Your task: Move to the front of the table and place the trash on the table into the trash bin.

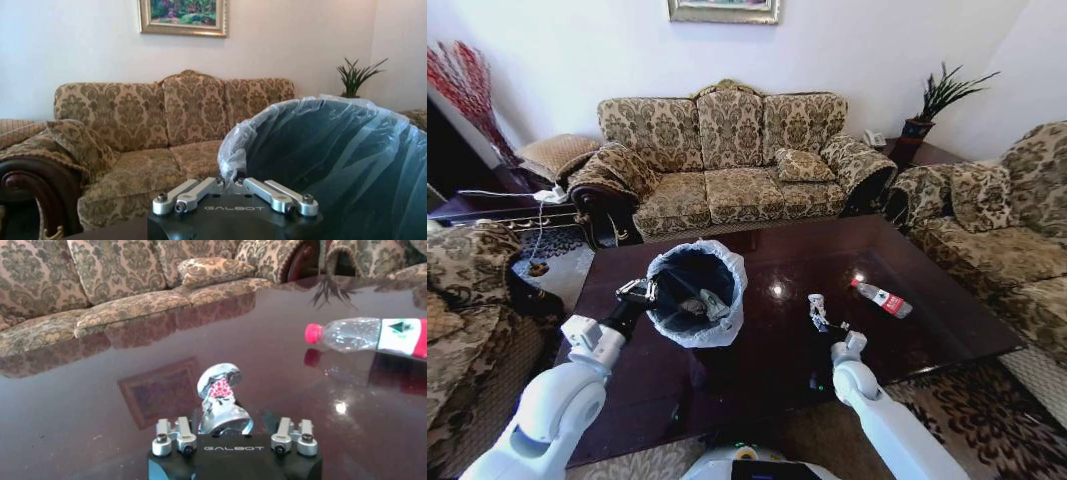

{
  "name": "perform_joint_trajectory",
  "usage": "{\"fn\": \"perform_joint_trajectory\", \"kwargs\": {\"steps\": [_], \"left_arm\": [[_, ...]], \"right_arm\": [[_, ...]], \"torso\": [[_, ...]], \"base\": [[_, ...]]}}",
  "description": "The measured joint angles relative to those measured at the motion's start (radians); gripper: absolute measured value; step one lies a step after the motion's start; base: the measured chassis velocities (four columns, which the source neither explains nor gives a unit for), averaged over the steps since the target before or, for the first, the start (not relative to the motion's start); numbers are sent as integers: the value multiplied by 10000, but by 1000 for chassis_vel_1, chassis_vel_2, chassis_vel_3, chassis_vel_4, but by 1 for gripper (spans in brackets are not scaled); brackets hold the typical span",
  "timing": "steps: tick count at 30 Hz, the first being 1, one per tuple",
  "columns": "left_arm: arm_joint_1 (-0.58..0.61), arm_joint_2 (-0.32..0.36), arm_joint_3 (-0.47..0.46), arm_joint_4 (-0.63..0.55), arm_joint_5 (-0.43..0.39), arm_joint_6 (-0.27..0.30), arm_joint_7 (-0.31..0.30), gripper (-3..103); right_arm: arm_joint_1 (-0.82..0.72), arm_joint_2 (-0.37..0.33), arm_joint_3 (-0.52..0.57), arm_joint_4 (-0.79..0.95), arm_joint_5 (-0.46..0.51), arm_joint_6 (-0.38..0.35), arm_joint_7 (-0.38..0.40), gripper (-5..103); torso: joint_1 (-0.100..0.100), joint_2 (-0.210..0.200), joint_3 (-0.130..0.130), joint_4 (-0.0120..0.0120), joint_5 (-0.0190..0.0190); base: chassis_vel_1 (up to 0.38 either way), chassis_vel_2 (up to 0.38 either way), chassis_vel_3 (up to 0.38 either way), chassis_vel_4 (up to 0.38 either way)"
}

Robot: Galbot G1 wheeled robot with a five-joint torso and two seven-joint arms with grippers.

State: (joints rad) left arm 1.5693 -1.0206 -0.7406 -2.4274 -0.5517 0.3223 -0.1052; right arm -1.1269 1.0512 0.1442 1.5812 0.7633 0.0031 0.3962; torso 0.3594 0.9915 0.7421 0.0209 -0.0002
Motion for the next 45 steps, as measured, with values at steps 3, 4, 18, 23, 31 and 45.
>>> {"fn": "perform_joint_trajectory", "kwargs": {"steps": [3, 4, 18, 23, 31, 45], "left_arm": [[-7, -4, 29, -5, 0, -2, 3, 3], [-7, -4, 37, -6, 0, -2, 14, 3], [24, 17, 16, -15, 6, -54, 46, 3], [17, 34, 42, -14, 23, -54, 52, 3], [-84, -9, 272, 200, 222, -56, 162, 3], [-343, 112, 463, 439, 306, 40, 252, 3]], "right_arm": [[85, 8, -71, -142, 2, 24, -192, 54], [149, 32, -113, -235, 2, 78, -293, 44], [263, -125, -205, 447, -955, 510, -352, 41], [732, -905, -239, 2235, -1023, 197, -59, 41], [5480, -3660, -2098, 5576, 2846, -1760, 68, 41], [8308, -4168, -5978, 8200, 4925, -3014, -957, 41]], "torso": [[0, 0, 0, -1, 2], [0, 0, 0, -2, 0], [0, -1, 1, -1, 5], [0, 0, 0, -3, 4], [2, -1, 1, 6, 0], [-1, -1, 0, -1, 0]], "base": [[0, 0, 0, 0], [0, 0, 0, 0], [0, 0, 0, 0], [0, 0, 0, 0], [0, 0, 0, 0], [0, 0, 0, 0]]}}
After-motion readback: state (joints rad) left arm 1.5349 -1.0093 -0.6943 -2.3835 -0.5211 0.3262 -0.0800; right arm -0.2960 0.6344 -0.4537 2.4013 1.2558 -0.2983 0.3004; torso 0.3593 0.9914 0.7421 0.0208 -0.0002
